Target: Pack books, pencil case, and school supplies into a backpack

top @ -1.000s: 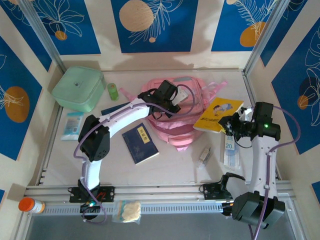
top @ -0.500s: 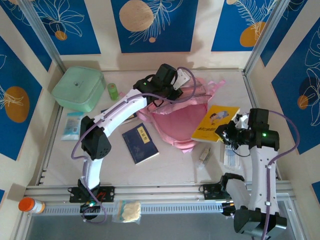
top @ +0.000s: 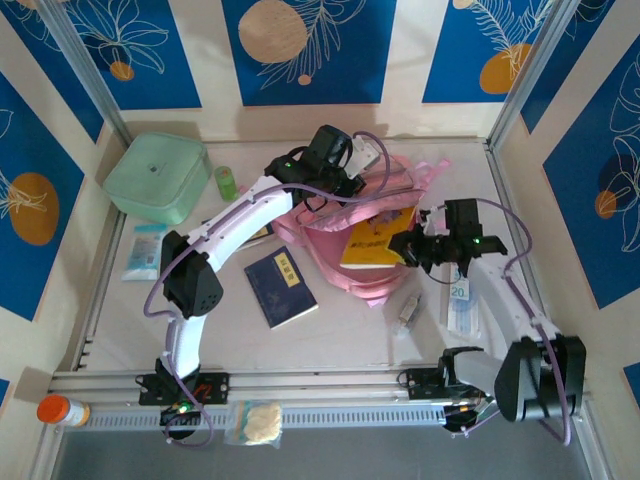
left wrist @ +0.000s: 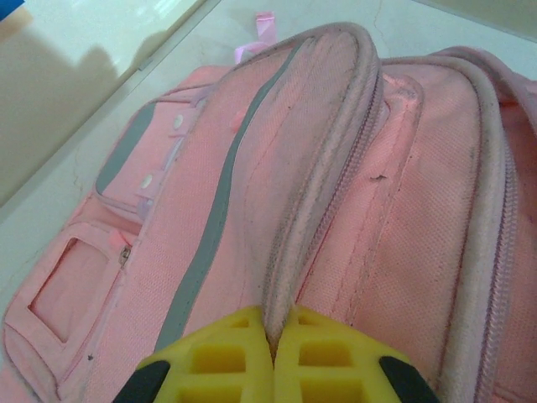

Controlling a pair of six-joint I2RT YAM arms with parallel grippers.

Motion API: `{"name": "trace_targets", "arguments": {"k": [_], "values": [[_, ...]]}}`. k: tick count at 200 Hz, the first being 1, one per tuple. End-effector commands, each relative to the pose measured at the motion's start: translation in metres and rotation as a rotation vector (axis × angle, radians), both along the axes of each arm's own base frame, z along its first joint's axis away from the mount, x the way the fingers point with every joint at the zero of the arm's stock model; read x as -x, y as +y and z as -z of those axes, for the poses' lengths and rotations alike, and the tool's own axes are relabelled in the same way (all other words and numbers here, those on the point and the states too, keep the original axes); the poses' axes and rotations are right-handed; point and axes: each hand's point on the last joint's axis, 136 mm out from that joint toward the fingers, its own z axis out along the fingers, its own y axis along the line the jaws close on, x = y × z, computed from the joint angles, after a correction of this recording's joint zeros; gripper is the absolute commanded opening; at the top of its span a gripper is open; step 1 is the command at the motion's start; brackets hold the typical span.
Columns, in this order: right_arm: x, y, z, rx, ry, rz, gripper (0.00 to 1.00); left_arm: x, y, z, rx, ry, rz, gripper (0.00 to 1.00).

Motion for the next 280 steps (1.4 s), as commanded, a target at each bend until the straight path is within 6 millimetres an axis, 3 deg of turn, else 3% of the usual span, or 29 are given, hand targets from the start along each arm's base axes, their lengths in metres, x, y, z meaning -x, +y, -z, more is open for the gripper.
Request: {"name": "trace_targets", "arguments": {"k": [1,61,118,140,163,191,223,245,280], "values": [[-0.039,0.013,-0.021,-0.067,-0.206,-0.042,0.0,-0.009,-0.009,-0.056,0.149,-0.092,0.003,0.0],[-0.092,0.029,0.027,-0.016,-0.209,-0.045,0.0,-0.017,-0.007,-0.053,0.186,-0.066,-0.031,0.0],[-0.121,0.039,0.071,0.052,-0.156,-0.08,0.11,-0.018,-0.008,-0.049,0.188,-0.056,-0.024,0.0],[-0.117,0.032,0.086,0.1,-0.098,-0.076,0.27,-0.019,-0.005,-0.047,0.182,-0.055,-0.032,0.0],[-0.101,0.023,0.085,0.162,-0.083,-0.067,0.44,-0.02,-0.002,-0.044,0.179,-0.054,-0.04,0.0],[-0.072,-0.006,0.089,0.298,0.003,0.028,0.52,-0.022,0.002,-0.043,0.184,-0.047,-0.05,0.0],[-0.043,-0.017,0.091,0.34,0.089,0.079,0.49,-0.02,0.002,-0.042,0.191,-0.037,-0.044,0.0],[-0.036,0.006,0.093,0.259,0.075,0.063,0.38,-0.019,0.0,-0.04,0.193,-0.03,-0.038,0.0],[-0.051,0.042,0.101,0.273,0.048,0.022,0.11,-0.016,-0.001,-0.039,0.2,-0.015,-0.022,0.0]]}}
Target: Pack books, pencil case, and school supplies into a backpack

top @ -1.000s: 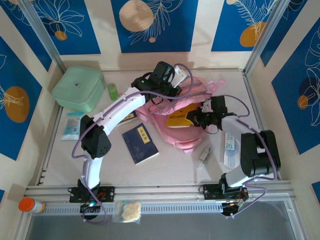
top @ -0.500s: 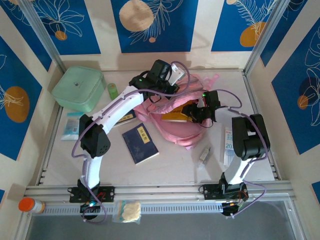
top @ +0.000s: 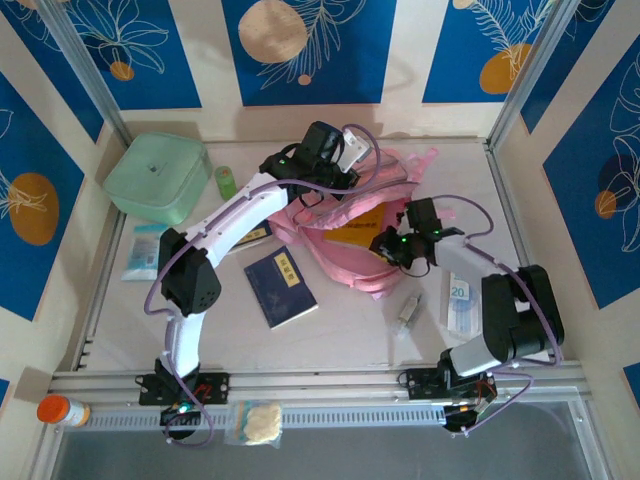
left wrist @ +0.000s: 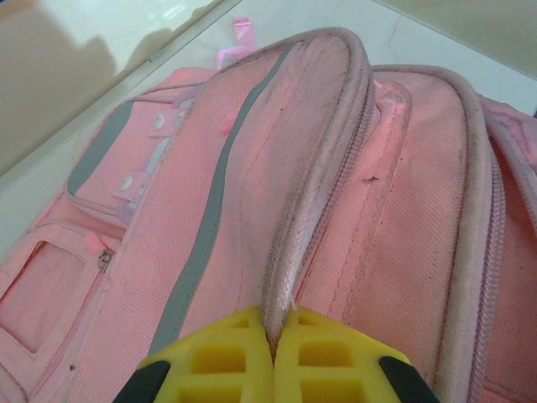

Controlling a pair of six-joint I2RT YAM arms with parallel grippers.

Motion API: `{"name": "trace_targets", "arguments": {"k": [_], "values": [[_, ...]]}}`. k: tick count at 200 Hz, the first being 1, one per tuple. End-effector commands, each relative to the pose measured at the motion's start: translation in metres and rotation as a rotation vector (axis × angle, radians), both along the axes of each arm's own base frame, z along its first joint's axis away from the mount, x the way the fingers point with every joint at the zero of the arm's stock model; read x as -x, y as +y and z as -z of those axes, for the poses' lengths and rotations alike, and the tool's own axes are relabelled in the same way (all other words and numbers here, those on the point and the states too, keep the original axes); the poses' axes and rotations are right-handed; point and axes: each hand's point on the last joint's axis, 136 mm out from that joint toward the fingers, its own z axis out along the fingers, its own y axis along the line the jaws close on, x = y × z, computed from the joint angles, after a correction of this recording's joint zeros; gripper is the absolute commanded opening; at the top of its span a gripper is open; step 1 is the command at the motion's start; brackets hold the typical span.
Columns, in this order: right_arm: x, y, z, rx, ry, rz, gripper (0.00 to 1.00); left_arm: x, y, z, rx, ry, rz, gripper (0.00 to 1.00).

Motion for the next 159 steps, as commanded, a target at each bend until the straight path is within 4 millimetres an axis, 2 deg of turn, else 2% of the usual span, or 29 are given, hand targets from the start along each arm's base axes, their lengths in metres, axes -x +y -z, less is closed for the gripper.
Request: {"name": "trace_targets", "arguments": {"k": [1,22,37,79,119,138,159], "values": [[-0.013,0.02,0.005,0.002,-0.017,0.005,0.1,-0.003,-0.008,-0.041,0.121,-0.074,0.027,0.0],[-0.024,0.016,0.021,0.061,-0.019,0.053,0.03,0.002,-0.011,-0.043,0.129,-0.068,0.057,0.0],[-0.034,0.009,0.024,0.076,-0.046,0.091,0.0,0.003,-0.012,-0.041,0.121,-0.065,0.065,0.0],[-0.069,-0.021,0.013,0.143,-0.171,0.208,0.0,0.005,-0.011,-0.041,0.114,-0.067,0.077,0.0],[-0.095,-0.052,0.007,0.168,-0.179,0.289,0.0,0.007,-0.012,-0.04,0.117,-0.067,0.085,0.0],[-0.101,-0.051,0.002,0.126,-0.193,0.27,0.0,0.006,-0.013,-0.04,0.121,-0.066,0.089,0.0],[-0.094,-0.04,-0.002,0.128,-0.212,0.223,0.0,0.005,-0.013,-0.041,0.125,-0.07,0.085,0.0]]}}
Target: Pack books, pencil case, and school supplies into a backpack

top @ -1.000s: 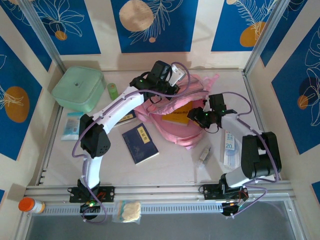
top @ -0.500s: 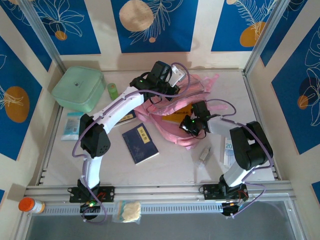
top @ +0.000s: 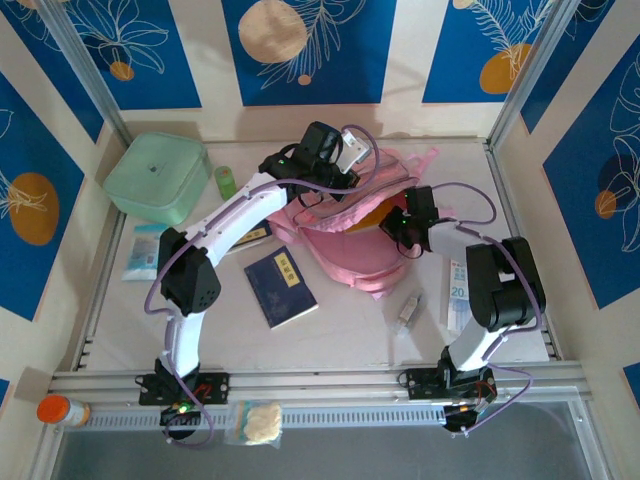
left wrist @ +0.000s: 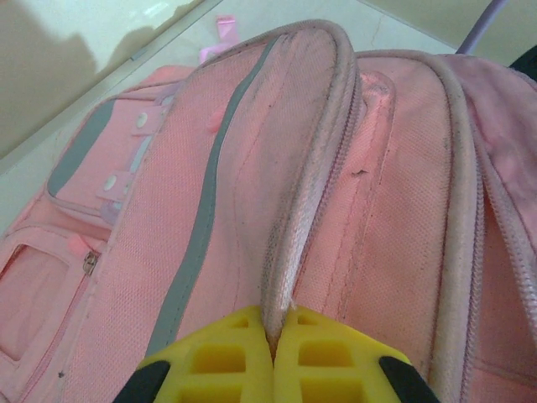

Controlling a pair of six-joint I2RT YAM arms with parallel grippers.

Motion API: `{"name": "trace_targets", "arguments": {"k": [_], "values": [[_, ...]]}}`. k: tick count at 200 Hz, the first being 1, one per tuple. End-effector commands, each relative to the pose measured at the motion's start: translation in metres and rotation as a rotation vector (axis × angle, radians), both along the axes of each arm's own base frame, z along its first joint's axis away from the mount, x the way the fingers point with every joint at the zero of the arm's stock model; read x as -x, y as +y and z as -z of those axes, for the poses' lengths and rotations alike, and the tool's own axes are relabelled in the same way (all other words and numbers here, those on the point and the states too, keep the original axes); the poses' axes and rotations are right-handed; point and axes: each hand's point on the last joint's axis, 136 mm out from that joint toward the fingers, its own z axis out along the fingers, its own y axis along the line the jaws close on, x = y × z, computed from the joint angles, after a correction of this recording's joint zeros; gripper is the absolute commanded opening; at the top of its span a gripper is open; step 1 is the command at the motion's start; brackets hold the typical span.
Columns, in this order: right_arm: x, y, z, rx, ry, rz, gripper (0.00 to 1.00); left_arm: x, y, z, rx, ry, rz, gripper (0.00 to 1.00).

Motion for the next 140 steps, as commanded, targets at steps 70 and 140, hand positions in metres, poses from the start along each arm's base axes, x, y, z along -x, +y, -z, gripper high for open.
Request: {"name": "trace_targets", "arguments": {"k": [70,140], "values": [[0.06,-0.007,-0.032,0.031,0.066,-0.092,0.03,0.003,0.0,-0.018,0.058,-0.011,-0.002,0.0],[0.122,-0.047,-0.076,0.021,0.233,-0.013,0.07,0.025,-0.001,0.041,0.102,0.223,-0.046,0.06]]}}
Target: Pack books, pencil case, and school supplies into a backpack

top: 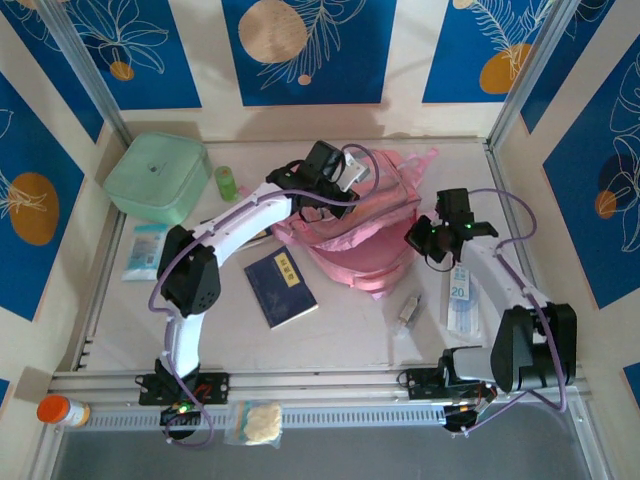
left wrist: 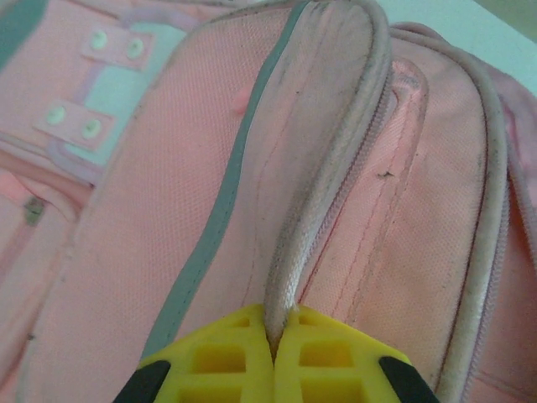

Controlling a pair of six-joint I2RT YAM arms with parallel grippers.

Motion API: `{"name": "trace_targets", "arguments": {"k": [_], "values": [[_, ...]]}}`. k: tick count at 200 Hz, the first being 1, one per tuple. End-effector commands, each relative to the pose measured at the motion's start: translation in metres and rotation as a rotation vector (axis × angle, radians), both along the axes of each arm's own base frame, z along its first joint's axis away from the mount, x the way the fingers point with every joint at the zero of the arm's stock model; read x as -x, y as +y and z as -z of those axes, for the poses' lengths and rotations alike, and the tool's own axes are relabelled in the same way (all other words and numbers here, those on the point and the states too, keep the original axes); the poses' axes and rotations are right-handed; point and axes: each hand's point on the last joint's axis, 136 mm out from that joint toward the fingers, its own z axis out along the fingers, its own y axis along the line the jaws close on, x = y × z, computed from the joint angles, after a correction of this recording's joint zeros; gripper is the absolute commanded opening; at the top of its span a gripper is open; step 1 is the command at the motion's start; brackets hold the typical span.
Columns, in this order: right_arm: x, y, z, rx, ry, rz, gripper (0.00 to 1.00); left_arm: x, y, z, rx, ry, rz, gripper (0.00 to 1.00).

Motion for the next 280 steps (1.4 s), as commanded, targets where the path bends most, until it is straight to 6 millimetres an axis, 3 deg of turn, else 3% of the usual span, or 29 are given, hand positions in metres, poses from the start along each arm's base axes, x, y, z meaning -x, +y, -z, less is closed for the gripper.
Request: {"name": "trace_targets", "arguments": {"k": [1,27,59,75,91,106,160,181,195,235,280], "values": [[0.031,-0.002,-0.014,0.0,0.098,-0.02,0.08,0.004,-0.002,-0.018,0.103,0.044,-0.031,0.06],[0.03,-0.001,-0.03,-0.006,0.104,-0.039,0.08,0.014,-0.004,-0.008,0.128,0.093,-0.024,0.21],[0.028,0.016,-0.035,-0.003,0.094,-0.12,0.11,0.023,0.002,-0.028,0.168,0.114,-0.048,0.37],[0.032,0.024,-0.033,0.039,0.102,-0.16,0.14,0.031,0.016,-0.038,0.179,0.111,-0.095,0.44],[0.034,0.035,-0.035,0.087,0.097,-0.214,0.17,0.045,0.037,-0.035,0.189,0.118,-0.163,0.51],[0.036,0.058,-0.04,0.095,0.06,-0.311,0.19,0.06,0.059,-0.031,0.215,0.121,-0.238,0.57],[0.066,0.142,-0.022,0.036,0.029,-0.576,0.31,0.122,0.177,0.045,0.091,0.231,-0.656,0.69],[0.082,0.179,-0.003,0.0,0.032,-0.666,0.34,0.148,0.214,0.07,0.026,0.268,-0.765,0.73],[0.088,0.193,0.014,0.04,0.064,-0.69,0.34,0.163,0.232,0.085,0.001,0.29,-0.819,0.73],[0.093,0.229,0.051,0.075,0.097,-0.729,0.39,0.185,0.245,0.121,0.023,0.359,-0.871,0.73],[0.079,0.25,0.077,0.114,0.113,-0.728,0.44,0.186,0.234,0.147,0.074,0.429,-0.877,0.72]]}}
